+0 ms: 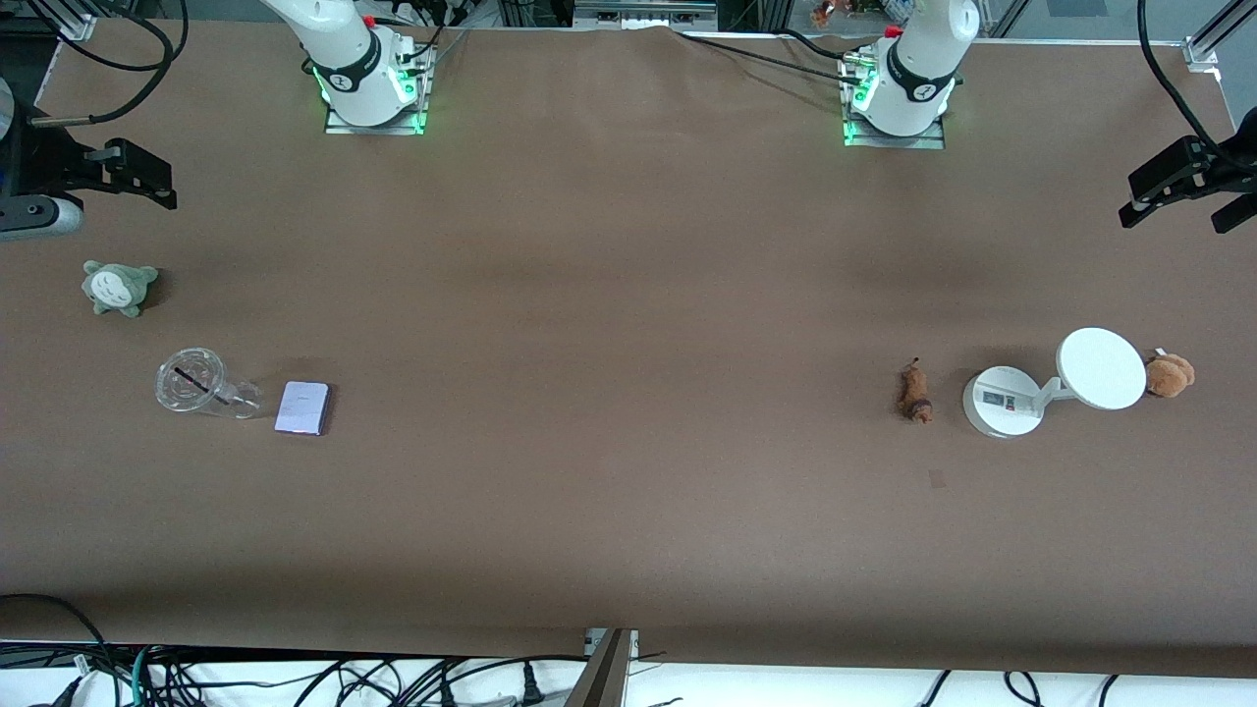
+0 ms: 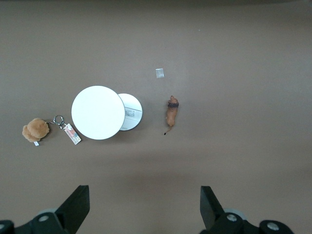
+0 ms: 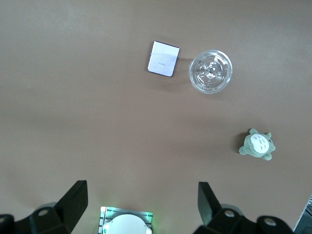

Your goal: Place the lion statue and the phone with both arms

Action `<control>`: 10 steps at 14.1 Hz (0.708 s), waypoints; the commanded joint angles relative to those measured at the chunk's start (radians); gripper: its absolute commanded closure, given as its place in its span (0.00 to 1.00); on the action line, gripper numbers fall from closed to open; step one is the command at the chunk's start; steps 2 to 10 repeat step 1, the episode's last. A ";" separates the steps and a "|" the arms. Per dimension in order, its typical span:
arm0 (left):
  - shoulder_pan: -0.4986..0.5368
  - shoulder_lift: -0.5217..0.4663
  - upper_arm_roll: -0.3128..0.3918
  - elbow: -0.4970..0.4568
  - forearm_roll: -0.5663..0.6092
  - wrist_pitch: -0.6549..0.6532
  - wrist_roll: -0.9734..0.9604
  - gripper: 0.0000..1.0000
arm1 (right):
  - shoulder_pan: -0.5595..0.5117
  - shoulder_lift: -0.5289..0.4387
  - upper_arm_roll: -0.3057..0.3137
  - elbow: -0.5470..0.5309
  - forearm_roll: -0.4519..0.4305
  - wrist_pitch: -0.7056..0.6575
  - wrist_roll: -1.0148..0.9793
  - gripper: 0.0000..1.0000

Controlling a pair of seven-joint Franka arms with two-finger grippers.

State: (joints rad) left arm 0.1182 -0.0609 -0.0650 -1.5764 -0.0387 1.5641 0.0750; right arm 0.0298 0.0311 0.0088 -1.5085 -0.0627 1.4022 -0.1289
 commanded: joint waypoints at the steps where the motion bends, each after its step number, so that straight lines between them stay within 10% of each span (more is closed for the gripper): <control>1: 0.000 -0.010 -0.006 0.006 0.000 -0.003 0.003 0.00 | -0.004 0.009 0.007 0.024 -0.014 -0.008 0.000 0.00; 10: 0.000 -0.010 -0.006 0.006 0.000 -0.003 0.003 0.00 | -0.004 0.009 0.007 0.024 -0.014 -0.008 0.000 0.00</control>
